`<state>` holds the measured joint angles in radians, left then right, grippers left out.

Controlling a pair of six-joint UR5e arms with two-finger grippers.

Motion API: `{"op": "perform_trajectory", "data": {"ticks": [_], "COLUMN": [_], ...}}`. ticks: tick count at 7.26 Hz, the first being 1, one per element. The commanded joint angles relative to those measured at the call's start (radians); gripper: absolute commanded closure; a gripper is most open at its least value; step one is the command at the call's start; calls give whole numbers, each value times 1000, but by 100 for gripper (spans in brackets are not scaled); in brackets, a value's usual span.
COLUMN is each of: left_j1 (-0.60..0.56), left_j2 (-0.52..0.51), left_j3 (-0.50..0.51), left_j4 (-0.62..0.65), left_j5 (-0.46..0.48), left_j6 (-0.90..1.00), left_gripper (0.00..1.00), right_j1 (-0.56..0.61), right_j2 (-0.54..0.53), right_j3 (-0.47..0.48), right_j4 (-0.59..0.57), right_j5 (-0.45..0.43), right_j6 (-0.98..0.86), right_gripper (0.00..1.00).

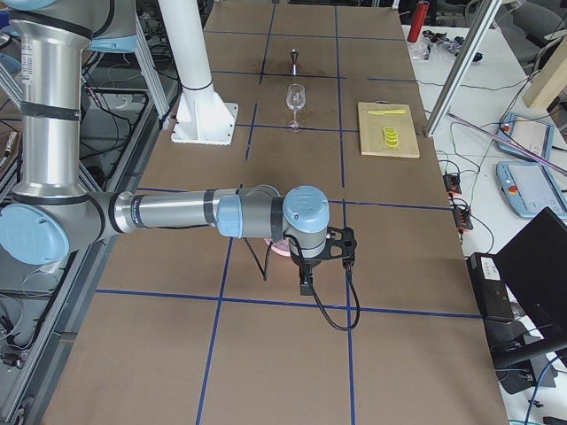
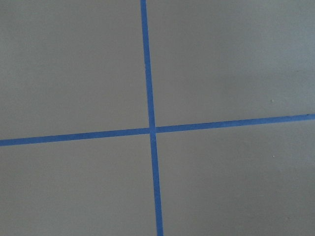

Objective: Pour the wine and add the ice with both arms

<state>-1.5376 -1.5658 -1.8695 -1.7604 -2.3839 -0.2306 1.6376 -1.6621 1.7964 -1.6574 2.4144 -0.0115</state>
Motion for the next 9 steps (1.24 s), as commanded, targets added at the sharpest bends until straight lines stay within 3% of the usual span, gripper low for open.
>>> {"op": "perform_trajectory", "data": {"ticks": [1, 2, 4, 5, 6, 7, 9], "left_j1": [83, 190, 528, 715, 828, 871, 991], "left_j2": [-8, -7, 3, 4, 39, 108, 386], "left_j3": [-217, -296, -428, -463, -499, -545, -550], "left_j4": [2, -1, -8, -8, -10, -51, -388], "left_j5": [9, 65, 338, 530, 625, 668, 837], "left_j6": [-178, -346, -735, -898, -982, -1006, -1102], "left_gripper": [0, 0, 0, 0, 0, 0, 0], "right_j1": [-7, -8, -8, -8, -8, -8, -8], "right_j2": [66, 70, 68, 67, 67, 67, 68], "right_j3": [0, -17, -6, -8, -6, -2, 0], "right_j4": [-4, -1, 1, 1, 1, 2, 1], "right_j5": [2, 3, 11, 9, 11, 11, 18], "right_j6": [2, 5, 4, 2, 4, 5, 5], "right_gripper": [0, 0, 0, 0, 0, 0, 0]}}
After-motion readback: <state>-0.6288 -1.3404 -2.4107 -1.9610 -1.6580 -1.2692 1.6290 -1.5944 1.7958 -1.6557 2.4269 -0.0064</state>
